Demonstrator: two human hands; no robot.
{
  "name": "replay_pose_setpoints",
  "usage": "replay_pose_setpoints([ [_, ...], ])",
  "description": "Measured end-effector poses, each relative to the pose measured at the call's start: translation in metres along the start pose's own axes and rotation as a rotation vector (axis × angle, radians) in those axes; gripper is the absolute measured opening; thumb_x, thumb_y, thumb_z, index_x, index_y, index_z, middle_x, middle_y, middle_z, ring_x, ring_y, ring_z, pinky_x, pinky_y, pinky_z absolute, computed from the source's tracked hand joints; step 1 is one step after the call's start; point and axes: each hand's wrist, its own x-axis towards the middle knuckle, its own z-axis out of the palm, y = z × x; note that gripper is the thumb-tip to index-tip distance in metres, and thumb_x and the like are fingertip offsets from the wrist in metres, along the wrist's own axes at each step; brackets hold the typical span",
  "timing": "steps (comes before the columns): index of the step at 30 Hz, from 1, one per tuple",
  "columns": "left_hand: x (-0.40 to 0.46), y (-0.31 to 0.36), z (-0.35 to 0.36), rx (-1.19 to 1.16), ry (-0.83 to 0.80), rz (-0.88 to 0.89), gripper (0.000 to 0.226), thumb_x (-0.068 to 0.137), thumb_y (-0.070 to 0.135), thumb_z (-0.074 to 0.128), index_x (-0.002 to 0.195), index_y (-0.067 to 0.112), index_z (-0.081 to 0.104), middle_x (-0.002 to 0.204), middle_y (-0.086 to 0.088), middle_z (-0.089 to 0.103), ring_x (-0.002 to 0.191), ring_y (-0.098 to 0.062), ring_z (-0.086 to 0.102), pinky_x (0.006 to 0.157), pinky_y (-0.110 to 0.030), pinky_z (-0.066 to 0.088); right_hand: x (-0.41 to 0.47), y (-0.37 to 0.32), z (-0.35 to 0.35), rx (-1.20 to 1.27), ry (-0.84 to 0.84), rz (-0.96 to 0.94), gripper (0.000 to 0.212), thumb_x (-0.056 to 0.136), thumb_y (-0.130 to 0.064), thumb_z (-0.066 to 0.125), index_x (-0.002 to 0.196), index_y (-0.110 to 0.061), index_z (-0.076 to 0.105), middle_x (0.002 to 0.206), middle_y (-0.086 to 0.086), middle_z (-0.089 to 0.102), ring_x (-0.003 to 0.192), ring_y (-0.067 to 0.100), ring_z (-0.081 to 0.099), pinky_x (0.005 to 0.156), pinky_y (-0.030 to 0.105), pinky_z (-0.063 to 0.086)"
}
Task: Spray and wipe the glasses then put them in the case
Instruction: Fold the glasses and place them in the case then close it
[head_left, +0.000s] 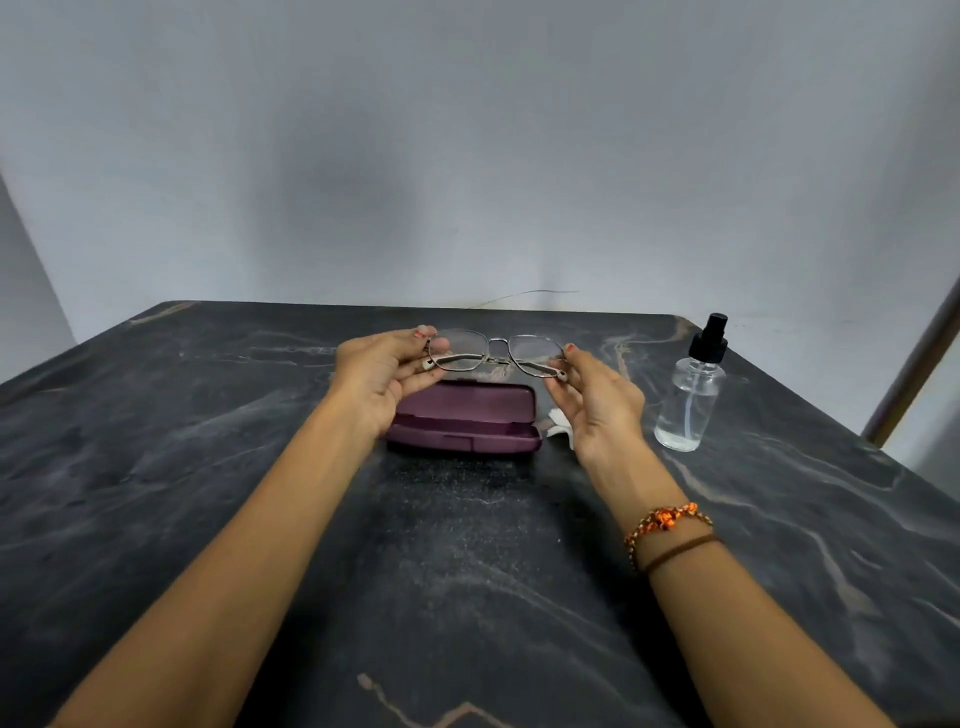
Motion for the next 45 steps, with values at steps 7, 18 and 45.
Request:
replay_pose_setpoints([
  [7, -0.023, 0.026, -0.081, 0.022, -0.012, 0.051, 0.013, 0.090, -0.001, 0.049, 0.083, 0.000, 0.060, 0.058, -0.004, 0.070, 0.059, -0.011, 0.069, 0.054, -0.023, 0.057, -0.042, 0.035, 0.020, -0.195, -0.309, 0.014, 0.018, 0.085, -0.005, 0.060, 0.067, -0.007, 0.061, 0.050, -0.003, 0.067, 0.054, 0.004, 0.066, 0.059, 0.019, 0.057],
  [18, -0.035, 0.019, -0.145, 0.153, 0.020, -0.145, 0.023, 0.091, -0.007, 0.042, 0.088, 0.004, 0.061, 0.059, 0.000, 0.071, 0.058, -0.006, 0.068, 0.054, -0.015, 0.054, -0.073, 0.076, 0.028, -0.432, -0.391, 0.020, 0.016, 0.086, -0.005, 0.058, 0.071, -0.008, 0.062, 0.053, -0.006, 0.067, 0.053, 0.002, 0.064, 0.064, 0.018, 0.057],
  [45, -0.038, 0.026, -0.151, 0.465, 0.182, -0.142, 0.018, 0.079, -0.015, 0.058, 0.088, -0.001, 0.065, 0.053, 0.001, 0.069, 0.055, -0.007, 0.067, 0.055, -0.016, 0.056, -0.066, 0.085, 0.020, -1.089, -0.448, -0.365, 0.007, 0.084, -0.011, 0.063, 0.082, -0.009, 0.069, 0.064, -0.002, 0.064, 0.063, 0.014, 0.066, 0.073, 0.032, 0.058],
])
